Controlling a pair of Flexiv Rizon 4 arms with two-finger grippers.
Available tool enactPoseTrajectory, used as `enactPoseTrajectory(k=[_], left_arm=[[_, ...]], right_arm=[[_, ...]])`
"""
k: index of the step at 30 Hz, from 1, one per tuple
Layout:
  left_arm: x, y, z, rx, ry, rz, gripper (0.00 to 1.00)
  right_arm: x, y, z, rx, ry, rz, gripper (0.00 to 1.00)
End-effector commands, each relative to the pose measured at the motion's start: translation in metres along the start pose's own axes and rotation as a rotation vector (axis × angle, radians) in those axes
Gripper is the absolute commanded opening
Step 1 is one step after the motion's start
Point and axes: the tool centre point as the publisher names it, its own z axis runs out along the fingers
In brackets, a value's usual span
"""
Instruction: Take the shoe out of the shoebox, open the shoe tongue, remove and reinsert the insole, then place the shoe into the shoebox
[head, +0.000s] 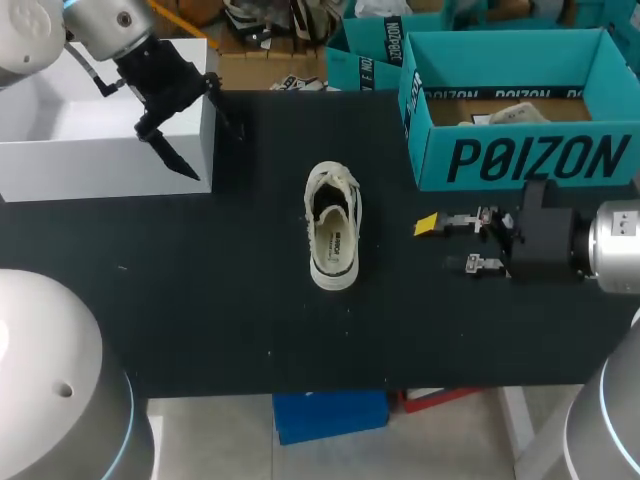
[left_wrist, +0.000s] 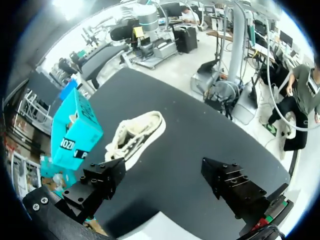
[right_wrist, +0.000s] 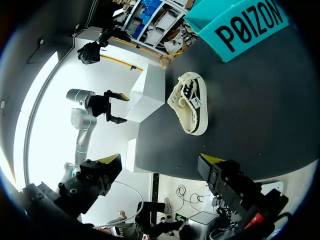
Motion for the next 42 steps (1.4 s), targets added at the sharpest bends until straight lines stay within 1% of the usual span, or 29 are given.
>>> enactPoseTrajectory(k=[1, 12, 13, 16, 19, 25, 30, 36, 42], left_arm=[[0.009, -0.006, 0.001, -0.033, -0.248, -0.693, 1.00], [0.009, -0.006, 0.001, -0.033, -0.248, -0.693, 1.00], [0.007, -0.003, 0.002, -0.023, -0.282, -0.754, 1.00], [0.008, -0.002, 0.004, 0.038, -0.367, -0.811, 1.00], [0.010, 0.001, 0.004, 0.099, -0.393, -0.870, 1.00], [0.025, 0.002, 0.001, 0.200, -0.401, -0.892, 1.00], [0.042, 0.003, -0.001, 0.274, -0.351, -0.853, 1.00], [0.060, 0.009, -0.001, 0.294, -0.294, -0.770, 1.00], [0.061, 0.019, -0.005, 0.265, -0.313, -0.783, 1.00]], right_arm=[[0.000, 0.000, 0.000, 0.000, -0.001, 0.000, 1.00], [0.000, 0.000, 0.000, 0.000, -0.001, 0.000, 1.00], [0.000, 0.000, 0.000, 0.000, -0.001, 0.000, 1.00], [0.000, 0.000, 0.000, 0.000, -0.001, 0.000, 1.00], [0.000, 0.000, 0.000, 0.000, -0.001, 0.000, 1.00], [0.000, 0.000, 0.000, 0.000, -0.001, 0.000, 1.00], [0.000, 0.000, 0.000, 0.000, -0.001, 0.000, 1.00], [0.000, 0.000, 0.000, 0.000, -0.001, 0.000, 1.00], [0.000, 0.000, 0.000, 0.000, -0.001, 0.000, 1.00]])
